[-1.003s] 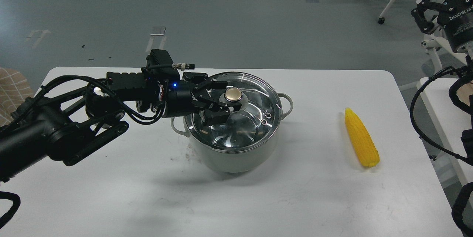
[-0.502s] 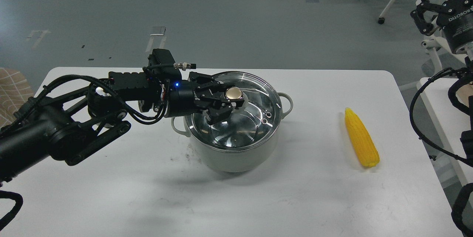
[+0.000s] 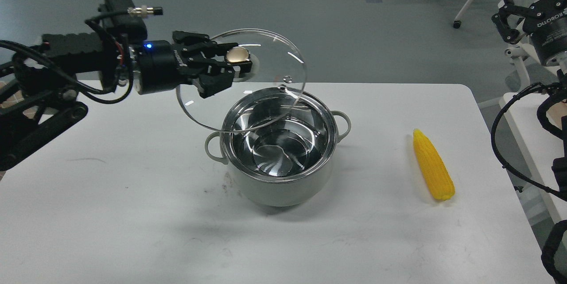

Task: Open pot and put corn in
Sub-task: 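Lift the glass lid with the left gripper and carry it off the pot, then lower the glass lid onto the table and open the left gripper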

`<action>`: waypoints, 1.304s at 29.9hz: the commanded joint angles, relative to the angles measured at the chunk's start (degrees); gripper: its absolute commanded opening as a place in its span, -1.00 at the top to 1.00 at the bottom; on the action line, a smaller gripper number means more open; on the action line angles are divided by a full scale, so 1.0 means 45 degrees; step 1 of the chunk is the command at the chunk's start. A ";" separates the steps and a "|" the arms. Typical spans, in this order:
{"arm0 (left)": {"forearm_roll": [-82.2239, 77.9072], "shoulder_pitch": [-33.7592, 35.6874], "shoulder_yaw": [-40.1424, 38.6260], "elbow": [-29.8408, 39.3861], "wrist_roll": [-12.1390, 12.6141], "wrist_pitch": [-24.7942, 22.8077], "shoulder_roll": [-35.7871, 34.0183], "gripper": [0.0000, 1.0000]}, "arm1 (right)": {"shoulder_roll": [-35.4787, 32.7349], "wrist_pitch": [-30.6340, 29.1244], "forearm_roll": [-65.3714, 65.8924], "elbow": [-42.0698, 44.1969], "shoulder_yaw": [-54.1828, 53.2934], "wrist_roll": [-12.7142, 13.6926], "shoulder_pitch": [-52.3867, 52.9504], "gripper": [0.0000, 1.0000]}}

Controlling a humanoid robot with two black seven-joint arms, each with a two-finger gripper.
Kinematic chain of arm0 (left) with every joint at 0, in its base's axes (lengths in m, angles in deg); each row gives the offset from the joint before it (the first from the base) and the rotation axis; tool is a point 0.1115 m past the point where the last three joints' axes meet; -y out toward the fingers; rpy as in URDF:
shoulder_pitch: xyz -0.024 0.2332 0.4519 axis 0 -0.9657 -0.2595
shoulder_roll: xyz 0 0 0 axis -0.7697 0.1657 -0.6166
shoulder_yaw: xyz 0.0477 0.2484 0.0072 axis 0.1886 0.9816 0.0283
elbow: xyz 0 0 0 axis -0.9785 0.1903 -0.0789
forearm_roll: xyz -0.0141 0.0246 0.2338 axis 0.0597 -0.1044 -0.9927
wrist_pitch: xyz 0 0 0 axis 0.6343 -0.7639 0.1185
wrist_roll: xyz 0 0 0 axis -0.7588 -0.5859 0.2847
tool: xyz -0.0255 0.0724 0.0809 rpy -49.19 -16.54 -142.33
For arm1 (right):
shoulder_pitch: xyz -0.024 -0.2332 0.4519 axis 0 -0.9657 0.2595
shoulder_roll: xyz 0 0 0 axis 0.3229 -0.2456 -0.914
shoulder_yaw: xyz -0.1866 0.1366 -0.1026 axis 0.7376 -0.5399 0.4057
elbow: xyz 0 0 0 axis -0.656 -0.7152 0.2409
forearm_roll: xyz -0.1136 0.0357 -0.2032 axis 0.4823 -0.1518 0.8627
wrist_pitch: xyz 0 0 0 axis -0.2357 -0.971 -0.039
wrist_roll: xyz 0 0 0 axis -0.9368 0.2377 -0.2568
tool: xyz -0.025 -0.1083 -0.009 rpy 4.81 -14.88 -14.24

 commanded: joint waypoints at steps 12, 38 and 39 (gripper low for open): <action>0.1946 -0.4887 0.0480 -0.3546 -0.0378 0.3764 -0.3455 0.31 | 0.0014 0.0000 0.0000 -0.0035 0.0000 0.0001 -0.0272 -1.00; 0.2571 -0.6317 0.0500 -0.7613 -0.0429 0.4412 0.0042 -0.25 | 0.0014 0.0000 0.0000 -0.0074 0.0020 0.0001 -0.0468 -1.00; 0.2552 -0.6356 0.0500 -0.7632 -0.0429 0.4412 0.0042 -0.26 | 0.0014 0.0000 0.0000 -0.0074 0.0020 0.0001 -0.0468 -1.00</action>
